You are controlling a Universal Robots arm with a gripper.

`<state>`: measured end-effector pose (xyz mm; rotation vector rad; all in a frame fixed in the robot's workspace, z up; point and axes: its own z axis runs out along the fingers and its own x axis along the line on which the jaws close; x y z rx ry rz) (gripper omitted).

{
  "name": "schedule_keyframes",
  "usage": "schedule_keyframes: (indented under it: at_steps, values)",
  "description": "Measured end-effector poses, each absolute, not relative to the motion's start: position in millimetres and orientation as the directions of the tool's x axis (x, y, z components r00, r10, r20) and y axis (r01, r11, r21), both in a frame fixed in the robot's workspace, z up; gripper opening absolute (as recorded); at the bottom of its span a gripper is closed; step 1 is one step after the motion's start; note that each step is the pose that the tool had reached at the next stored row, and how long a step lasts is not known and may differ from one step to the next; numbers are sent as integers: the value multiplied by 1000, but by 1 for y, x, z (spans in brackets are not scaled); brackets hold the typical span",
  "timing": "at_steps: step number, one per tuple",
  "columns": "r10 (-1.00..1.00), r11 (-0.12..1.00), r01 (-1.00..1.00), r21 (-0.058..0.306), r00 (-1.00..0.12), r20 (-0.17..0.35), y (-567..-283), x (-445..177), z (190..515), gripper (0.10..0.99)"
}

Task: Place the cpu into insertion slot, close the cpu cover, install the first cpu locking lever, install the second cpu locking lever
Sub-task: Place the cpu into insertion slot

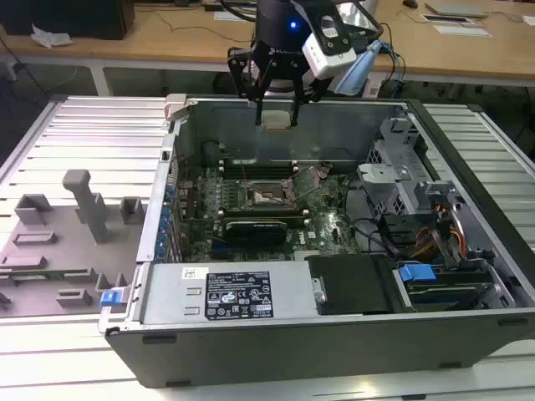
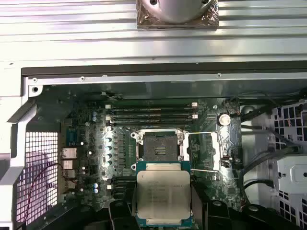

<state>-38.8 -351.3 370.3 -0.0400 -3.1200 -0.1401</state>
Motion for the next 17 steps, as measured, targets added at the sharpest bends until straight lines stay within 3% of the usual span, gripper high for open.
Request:
schedule_keyframes:
  at_steps: [17]
  values:
    - [25, 996, 26, 89, -1000, 19, -351, -39, 344, 541]
